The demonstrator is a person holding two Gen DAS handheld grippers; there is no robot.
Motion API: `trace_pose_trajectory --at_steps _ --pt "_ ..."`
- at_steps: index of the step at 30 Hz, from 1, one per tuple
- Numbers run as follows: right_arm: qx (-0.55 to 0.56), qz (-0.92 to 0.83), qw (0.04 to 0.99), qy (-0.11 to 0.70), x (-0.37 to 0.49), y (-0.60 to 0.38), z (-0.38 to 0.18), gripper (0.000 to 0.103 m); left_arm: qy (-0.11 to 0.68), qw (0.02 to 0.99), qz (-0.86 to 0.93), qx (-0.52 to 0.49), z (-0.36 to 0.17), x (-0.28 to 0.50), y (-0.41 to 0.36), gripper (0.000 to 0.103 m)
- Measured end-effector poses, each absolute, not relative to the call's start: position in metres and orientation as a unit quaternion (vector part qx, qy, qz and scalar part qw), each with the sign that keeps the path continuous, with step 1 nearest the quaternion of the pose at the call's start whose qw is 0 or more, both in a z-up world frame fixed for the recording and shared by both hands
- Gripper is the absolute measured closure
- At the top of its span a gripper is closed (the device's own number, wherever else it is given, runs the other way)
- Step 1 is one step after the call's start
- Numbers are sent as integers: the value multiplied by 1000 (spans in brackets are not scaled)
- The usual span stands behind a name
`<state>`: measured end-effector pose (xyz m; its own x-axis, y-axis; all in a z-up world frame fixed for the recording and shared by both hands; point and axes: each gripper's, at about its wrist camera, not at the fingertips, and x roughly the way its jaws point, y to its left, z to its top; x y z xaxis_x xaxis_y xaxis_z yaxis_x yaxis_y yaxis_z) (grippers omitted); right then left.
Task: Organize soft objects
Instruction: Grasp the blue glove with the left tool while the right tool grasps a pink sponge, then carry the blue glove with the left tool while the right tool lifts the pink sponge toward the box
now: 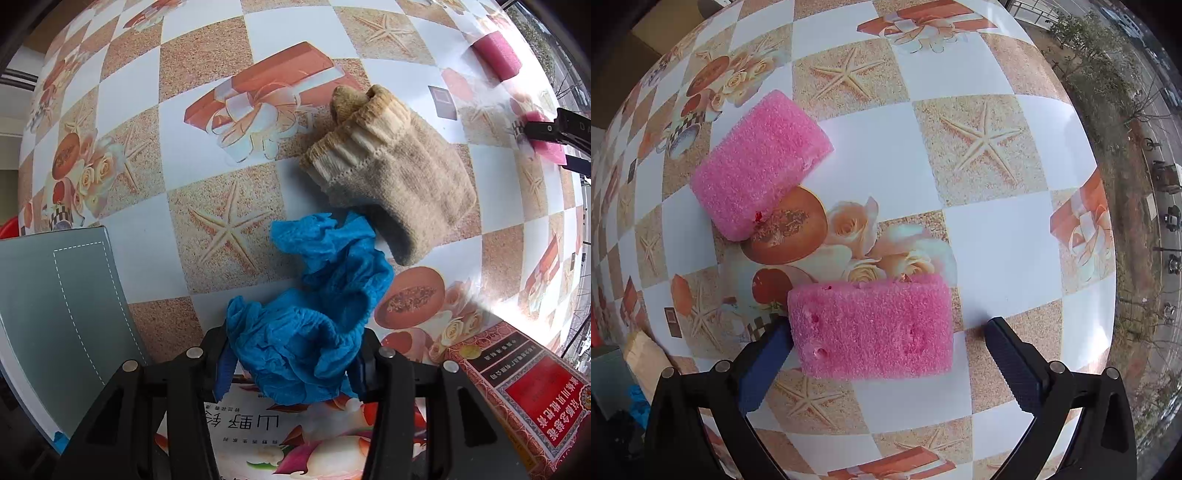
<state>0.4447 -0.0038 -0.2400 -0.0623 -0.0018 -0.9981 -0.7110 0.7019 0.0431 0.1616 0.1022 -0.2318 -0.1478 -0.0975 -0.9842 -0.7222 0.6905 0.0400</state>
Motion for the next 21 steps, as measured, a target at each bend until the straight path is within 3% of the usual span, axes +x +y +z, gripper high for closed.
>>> trace_pose_trajectory --at_steps 4,7,21 --pt "-261 285 635 669 473 9 -249 6 708 593 266 -275 -227 168 99 64" --pt "-262 291 649 652 470 -2 -232 32 704 606 270 -254 -221 173 97 70" --pt "-168 326 662 654 437 -61 -139 32 654 669 274 -223 -157 174 82 72"
